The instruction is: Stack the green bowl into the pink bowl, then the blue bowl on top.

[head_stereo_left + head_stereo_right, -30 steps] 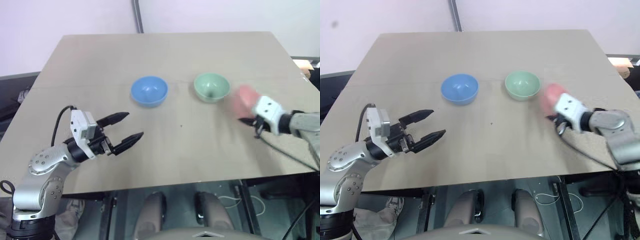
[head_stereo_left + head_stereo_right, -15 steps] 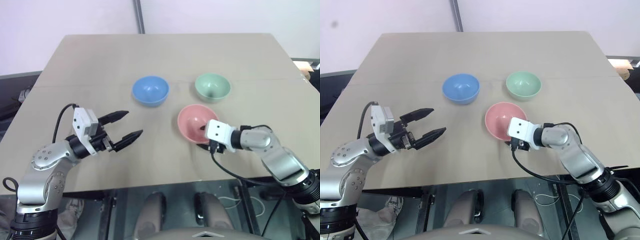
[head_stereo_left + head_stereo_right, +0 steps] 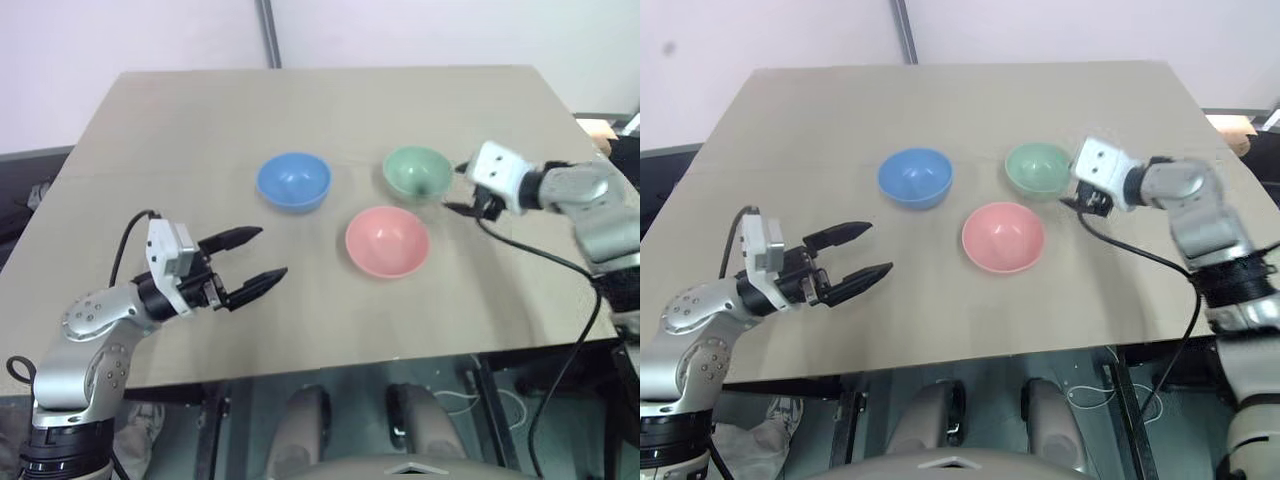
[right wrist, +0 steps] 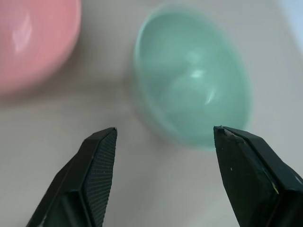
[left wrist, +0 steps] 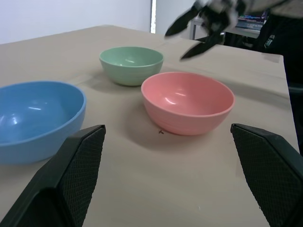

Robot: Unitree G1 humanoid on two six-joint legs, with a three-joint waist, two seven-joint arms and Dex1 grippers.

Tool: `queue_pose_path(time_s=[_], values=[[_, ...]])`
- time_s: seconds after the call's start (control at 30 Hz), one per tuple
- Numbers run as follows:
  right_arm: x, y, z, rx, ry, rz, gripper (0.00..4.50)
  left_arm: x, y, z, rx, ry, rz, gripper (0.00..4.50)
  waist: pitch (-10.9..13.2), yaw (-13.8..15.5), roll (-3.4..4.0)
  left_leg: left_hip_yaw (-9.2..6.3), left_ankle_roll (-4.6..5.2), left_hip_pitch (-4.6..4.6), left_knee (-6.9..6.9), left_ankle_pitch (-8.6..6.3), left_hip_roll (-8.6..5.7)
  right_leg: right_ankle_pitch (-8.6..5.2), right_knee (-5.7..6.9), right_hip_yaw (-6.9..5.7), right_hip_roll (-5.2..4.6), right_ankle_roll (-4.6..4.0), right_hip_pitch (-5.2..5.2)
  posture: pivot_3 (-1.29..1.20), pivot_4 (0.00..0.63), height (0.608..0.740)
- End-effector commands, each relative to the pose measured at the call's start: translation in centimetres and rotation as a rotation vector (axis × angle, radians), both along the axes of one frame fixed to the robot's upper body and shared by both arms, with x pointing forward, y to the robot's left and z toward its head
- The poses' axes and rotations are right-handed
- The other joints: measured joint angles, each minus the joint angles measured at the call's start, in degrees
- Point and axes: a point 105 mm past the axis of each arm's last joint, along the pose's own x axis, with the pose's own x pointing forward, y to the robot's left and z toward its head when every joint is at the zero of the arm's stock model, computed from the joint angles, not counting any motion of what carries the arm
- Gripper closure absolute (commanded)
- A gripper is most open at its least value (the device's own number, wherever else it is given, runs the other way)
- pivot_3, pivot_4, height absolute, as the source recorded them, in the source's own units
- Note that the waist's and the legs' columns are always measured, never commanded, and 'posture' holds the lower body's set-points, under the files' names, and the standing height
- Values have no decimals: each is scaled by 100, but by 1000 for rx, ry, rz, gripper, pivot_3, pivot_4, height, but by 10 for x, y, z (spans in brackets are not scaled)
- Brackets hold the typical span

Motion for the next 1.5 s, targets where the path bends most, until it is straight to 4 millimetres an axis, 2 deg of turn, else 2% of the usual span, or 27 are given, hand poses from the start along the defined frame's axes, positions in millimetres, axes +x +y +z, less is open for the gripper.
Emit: queue_pose_path(time_s=[0.03, 0.1, 0.2, 0.23, 0.33, 0.4, 0.53, 0.57, 0.63, 0.7, 0.8, 0.87, 0.93, 1.0, 1.03, 1.07, 1.1, 1.13, 1.27, 1.37, 1.5], values=[[16, 11, 6, -87, -78, 78, 934, -6, 6, 8, 6, -22, 24, 0, 1, -63, 1, 5, -1, 0, -11, 1, 1, 3, 2, 6, 3, 4, -8, 0, 150, 740], [26, 16, 2, -103, -92, 73, 934, -9, 8, 8, 9, -19, 38, 0, 1, -99, 1, 5, -1, -1, -19, 1, 4, 12, 3, 6, 6, 19, -13, 0, 150, 740], [34, 19, 0, -119, -108, 64, 1798, -13, 8, 8, 13, -21, 51, 0, 1, -95, 1, 7, -1, 0, -24, 0, 6, 9, 1, 6, 6, 15, -14, 0, 150, 740], [35, 19, -1, -122, -106, 67, 2501, -14, 8, 8, 14, -23, 55, 0, 1, -87, 1, 6, -2, 0, -24, 0, 5, 3, 2, 6, 5, 5, -13, 0, 150, 740], [34, 19, 3, -149, -131, 102, 3797, -15, 9, 8, 9, -25, 69, 0, 1, -70, 2, 6, -1, 0, -23, 1, 7, -1, 2, 7, -4, -3, -12, 0, 150, 740], [29, 18, 15, -176, -193, 149, 4468, -14, 10, 7, 16, -32, 91, 0, 7, -73, 9, 8, -2, 0, -19, 1, 7, -1, 3, 8, -7, -2, -11, 0, 150, 740], [6, 18, 48, -184, -286, 253, 4468, -6, 12, 5, 25, -48, 143, 0, 11, -63, 16, 13, -4, 2, -16, 2, 7, -1, 12, 15, -8, -2, -13, 0, 150, 740], [-9, 23, 58, -125, -273, 283, 4468, -4, 12, 4, 27, -47, 154, 0, 11, -64, 16, 9, -4, 4, -17, 2, 7, -1, 14, 12, -5, -1, -13, 0, 150, 740], [-58, 39, 72, 14, -172, 399, 4468, 3, 14, 0, 36, -44, 180, 0, 10, -60, 15, 10, -4, 7, -18, 2, 8, 1, 15, 11, -2, 3, -12, 0, 150, 740], [-98, 49, 67, 7, -99, 494, 4468, 11, 15, -3, 52, -53, 204, 0, 11, 33, 22, -8, -3, 7, -26, 1, 17, 9, 20, 1, 2, 16, -10, 0, 150, 740], [-133, 65, 51, -36, -44, 559, 4468, 34, 22, 3, 23, -70, 292, 0, 12, 60, 23, -6, -3, 10, -24, 1, 13, 9, 21, -2, 6, 17, -10, 0, 150, 740], [-139, 74, 45, -31, -21, 556, 4468, 46, 24, 8, 26, -86, 310, 0, 11, 61, 16, -11, -6, 11, -8, 4, 13, -5, 21, -8, 8, -3, -5, 0, 150, 740], [-129, 81, 43, -2, -32, 507, 3643, 57, 26, 13, 31, -104, 327, 0, 9, 46, 13, -5, -14, 17, 15, 9, 16, -5, 22, -9, 11, 4, 2, 0, 150, 740], [-120, 80, 34, -14, -25, 464, 3090, 64, 24, 17, 53, -117, 331, 0, 7, 51, 10, 2, -15, 22, 31, 9, 23, -3, 23, -11, 9, 3, 7, 0, 150, 740], [-114, 78, 33, -20, -50, 433, 2475, 68, 23, 18, 77, -132, 337, 0, 7, 53, 10, 2, -15, 18, 40, 9, 24, -1, 25, -15, 7, 1, 7, 0, 150, 740], [-105, 75, 36, -26, -98, 389, 2150, 71, 22, 19, 110, -151, 348, 0, 7, 56, 10, 2, -15, 15, 44, 9, 23, -1, 25, -16, 7, 0, 6, 0, 150, 740], [-101, 72, 38, -32, -124, 363, 1514, 73, 21, 20, 149, -175, 359, 0, 7, 65, 10, 5, -16, 13, 44, 9, 22, 5, 26, -15, 4, -9, 5, 0, 150, 740], [-97, 68, 42, -39, -160, 336, 1180, 75, 21, 21, 200, -206, 376, 0, 7, 71, 10, 7, -16, 6, 42, 9, 19, 15, 25, -14, 1, -19, 1, 0, 150, 740], [-108, 58, 61, 100, -128, 273, 1180, 82, 16, 24, 327, -242, 372, 0, 8, 111, 9, 1, -22, -18, 23, 5, 15, 17, 20, -20, 3, -16, -21, 0, 150, 740], [-124, 48, 77, 295, -49, 202, 1180, 96, 6, 32, 549, -272, 322, 0, 9, 154, 7, -10, -22, -29, 23, 5, 15, 21, 16, -33, 3, -7, -22, 0, 150, 740], [-143, 30, 74, 374, 31, 108, 1180, 109, -11, 37, 829, -355, 218, 0, 8, 214, 8, -18, -22, -31, 34, 5, 13, 14, 17, -41, 3, -19, -19, 0, 150, 740]])
